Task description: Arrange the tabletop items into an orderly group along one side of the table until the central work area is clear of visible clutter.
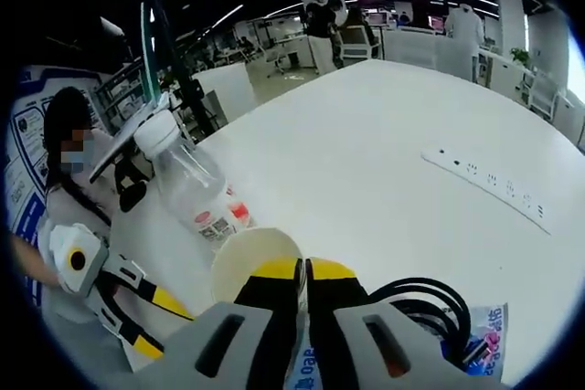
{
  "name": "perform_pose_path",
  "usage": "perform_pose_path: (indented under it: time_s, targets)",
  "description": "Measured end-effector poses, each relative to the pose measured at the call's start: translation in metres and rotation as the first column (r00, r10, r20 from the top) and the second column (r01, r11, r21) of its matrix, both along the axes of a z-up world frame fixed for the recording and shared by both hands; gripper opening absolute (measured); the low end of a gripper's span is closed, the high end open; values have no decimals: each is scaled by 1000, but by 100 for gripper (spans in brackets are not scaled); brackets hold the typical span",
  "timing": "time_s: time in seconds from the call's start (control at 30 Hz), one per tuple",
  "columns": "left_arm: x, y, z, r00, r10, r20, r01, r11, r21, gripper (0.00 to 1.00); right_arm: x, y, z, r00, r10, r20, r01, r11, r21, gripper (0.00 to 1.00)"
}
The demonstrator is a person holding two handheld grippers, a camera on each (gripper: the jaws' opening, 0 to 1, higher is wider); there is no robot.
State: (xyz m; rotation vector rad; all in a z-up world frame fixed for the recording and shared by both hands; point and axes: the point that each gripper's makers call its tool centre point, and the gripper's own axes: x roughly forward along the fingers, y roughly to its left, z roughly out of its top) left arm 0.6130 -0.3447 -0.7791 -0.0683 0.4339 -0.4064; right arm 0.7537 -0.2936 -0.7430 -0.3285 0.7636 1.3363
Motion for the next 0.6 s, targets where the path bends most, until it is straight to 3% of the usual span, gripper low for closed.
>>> perform_pose_path:
  time_s: [0.3,0.43,0.6]
  targets:
    - [0,0,-1,1000,-1,-6,1,1000,-7,30,0,-1,1,1000,-13,-24,13,1000,17,10]
    - [0,-1,-2,1000,-2,-10,2,1000,-10,30,2,-1,5,1000,-19,-17,19,999,29,22]
    - [0,-3,-2,1000,-8,-16,8,1000,-11,31,6,-6,11,999,-23,-21,25,998,59,28]
